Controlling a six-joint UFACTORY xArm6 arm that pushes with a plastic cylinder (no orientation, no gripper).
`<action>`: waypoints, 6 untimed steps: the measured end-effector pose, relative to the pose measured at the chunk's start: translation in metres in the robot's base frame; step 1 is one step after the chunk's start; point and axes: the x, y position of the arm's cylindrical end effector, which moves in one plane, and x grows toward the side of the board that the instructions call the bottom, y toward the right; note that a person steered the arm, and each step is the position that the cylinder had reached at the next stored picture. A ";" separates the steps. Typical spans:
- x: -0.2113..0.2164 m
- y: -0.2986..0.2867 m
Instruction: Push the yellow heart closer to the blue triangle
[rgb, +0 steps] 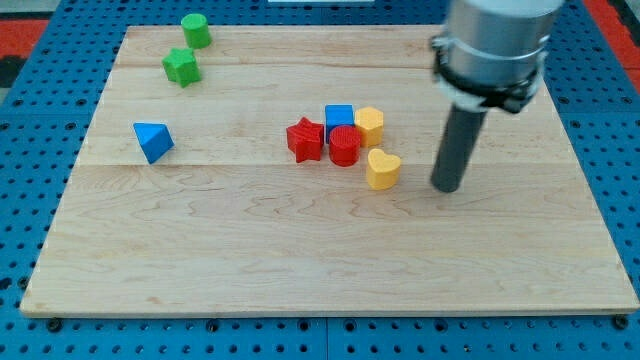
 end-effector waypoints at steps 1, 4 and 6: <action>-0.015 -0.069; 0.074 -0.164; 0.014 -0.271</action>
